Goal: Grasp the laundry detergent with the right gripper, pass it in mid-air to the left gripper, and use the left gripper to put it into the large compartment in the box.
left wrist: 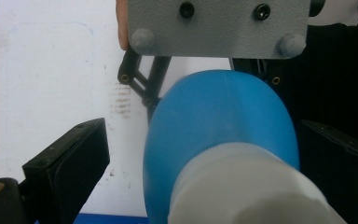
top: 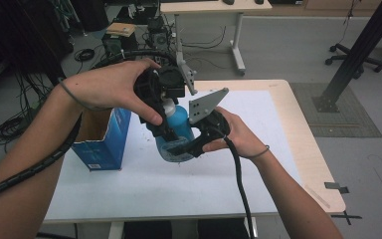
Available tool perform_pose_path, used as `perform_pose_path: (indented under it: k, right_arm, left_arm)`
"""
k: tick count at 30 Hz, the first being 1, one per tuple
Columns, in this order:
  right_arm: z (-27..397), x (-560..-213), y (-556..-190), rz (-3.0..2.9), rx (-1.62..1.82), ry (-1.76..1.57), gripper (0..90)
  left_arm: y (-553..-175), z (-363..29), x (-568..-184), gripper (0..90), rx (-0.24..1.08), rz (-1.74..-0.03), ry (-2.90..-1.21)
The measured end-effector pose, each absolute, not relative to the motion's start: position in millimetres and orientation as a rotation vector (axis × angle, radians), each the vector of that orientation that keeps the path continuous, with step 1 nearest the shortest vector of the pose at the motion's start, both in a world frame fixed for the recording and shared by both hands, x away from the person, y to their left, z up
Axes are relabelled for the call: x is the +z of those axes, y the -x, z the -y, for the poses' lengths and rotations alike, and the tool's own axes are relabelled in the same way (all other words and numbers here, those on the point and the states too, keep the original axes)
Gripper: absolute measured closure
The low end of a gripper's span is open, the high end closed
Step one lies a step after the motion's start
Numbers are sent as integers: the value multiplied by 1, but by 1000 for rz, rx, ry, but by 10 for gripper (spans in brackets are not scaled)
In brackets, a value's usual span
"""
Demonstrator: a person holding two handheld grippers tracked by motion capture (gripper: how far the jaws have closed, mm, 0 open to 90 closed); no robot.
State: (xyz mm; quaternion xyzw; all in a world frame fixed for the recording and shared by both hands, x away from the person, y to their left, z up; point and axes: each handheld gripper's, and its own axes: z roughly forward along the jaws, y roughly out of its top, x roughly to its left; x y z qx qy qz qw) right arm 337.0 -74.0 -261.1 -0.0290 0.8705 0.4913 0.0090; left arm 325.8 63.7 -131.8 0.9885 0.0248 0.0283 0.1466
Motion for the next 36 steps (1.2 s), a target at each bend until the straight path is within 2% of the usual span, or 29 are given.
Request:
perform_pose_path:
  k: [7,9,10,17,19,29,36]
  right_arm:
    - [75,-261,-336,-2723,1536,93,427]
    - [75,-261,-336,-2722,1536,95,427]
    - [75,-261,-336,-2722,1536,95,427]
    - [76,-261,-336,-2724,1531,88,427]
    - [76,-261,-336,-2725,1533,88,427]
    - [76,-261,-336,-2725,1532,89,427]
    - [78,-261,-336,-2721,1538,80,427]
  left_arm:
    - [-325,-63,-133,80,81,-59,-2863]
    - [-326,-63,-134,95,76,-59,-2877]
    - [-326,-63,-134,132,76,-59,-2877]
    - [-327,-63,-133,158,71,-73,-2881]
    - [-327,-62,-132,200,68,-84,-2882]
    - [-328,-62,-131,231,61,-90,-2882]
    - [-327,-60,-129,289,61,-96,-2880]
